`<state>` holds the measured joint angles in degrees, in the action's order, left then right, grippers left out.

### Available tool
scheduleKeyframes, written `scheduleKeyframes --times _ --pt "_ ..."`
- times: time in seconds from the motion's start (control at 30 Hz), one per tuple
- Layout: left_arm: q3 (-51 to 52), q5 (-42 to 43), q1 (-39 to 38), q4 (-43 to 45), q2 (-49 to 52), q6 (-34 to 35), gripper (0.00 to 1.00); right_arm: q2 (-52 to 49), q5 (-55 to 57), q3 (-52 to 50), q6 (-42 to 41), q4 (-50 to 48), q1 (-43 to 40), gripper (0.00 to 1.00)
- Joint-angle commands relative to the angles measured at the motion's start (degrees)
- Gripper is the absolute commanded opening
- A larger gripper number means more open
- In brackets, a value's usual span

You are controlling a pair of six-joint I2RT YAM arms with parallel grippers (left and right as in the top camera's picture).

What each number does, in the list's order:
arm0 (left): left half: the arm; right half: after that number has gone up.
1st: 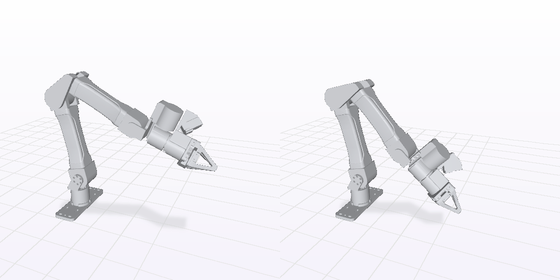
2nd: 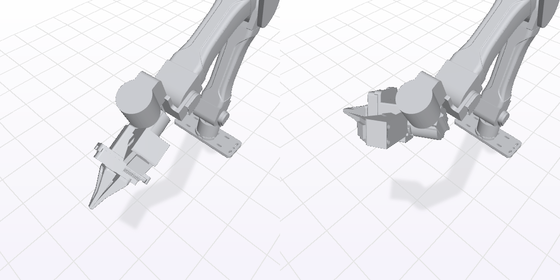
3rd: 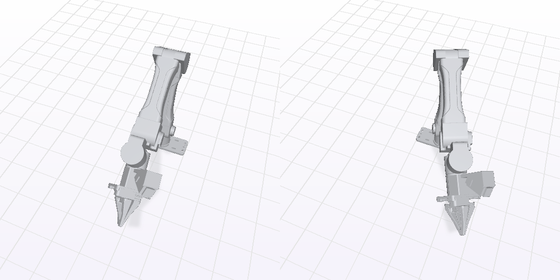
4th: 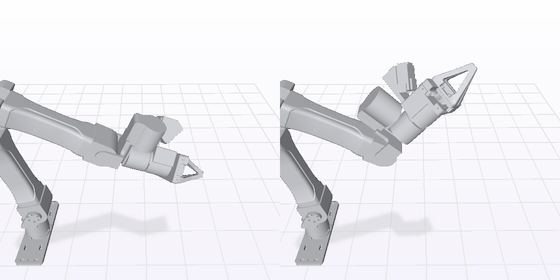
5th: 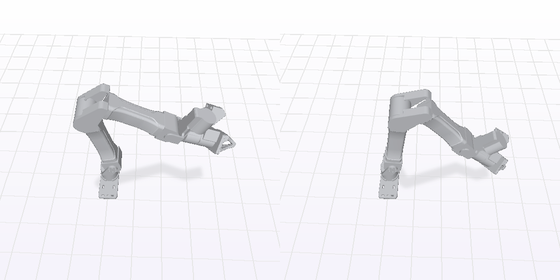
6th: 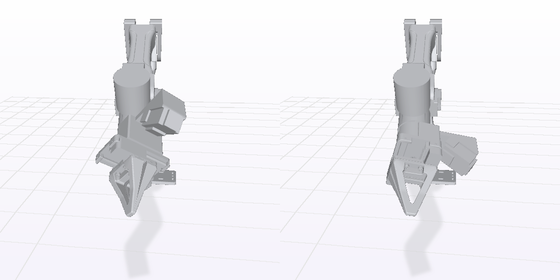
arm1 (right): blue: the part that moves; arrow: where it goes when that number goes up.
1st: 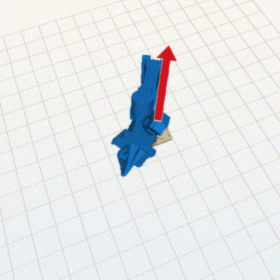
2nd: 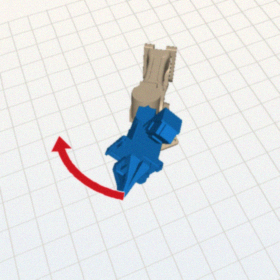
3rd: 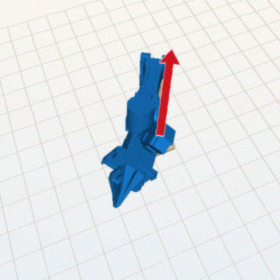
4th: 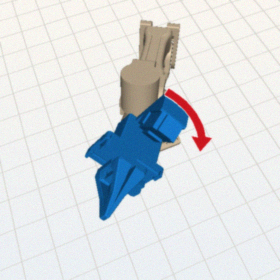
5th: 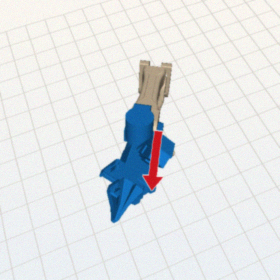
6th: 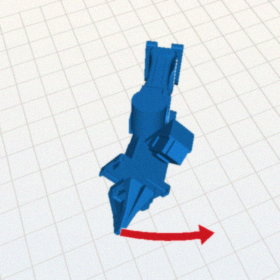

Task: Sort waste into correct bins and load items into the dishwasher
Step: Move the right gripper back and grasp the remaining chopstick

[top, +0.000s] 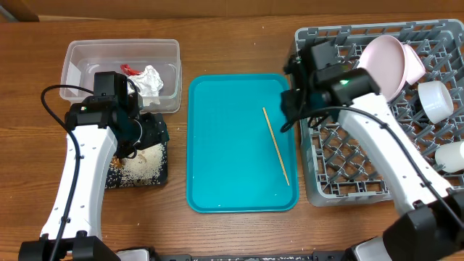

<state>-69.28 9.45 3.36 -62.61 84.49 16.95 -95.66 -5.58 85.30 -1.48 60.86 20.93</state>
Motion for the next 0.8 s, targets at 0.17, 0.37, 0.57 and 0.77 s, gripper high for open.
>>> scheduleKeyframes --times 0.17,0.37,0.57,0.77 --pt "-0.5 0.5 -0.4 -0.2 0.3 -0.6 0.83 -10.1 -0.6 -0.9 0.3 0.9 1.5 0.47" --pt "-0.5 0.5 -0.4 -0.2 0.3 -0.7 0.83 -15.0 -2.7 -1.0 0.0 1.7 1.6 0.47" --pt "-0.5 0.5 -0.4 -0.2 0.3 -0.7 0.83 -18.1 -2.9 -1.0 0.0 2.1 1.6 0.48" --pt "-0.5 0.5 -0.4 -0.2 0.3 -0.6 0.83 -20.7 -2.9 -1.3 0.0 2.3 2.6 0.48"
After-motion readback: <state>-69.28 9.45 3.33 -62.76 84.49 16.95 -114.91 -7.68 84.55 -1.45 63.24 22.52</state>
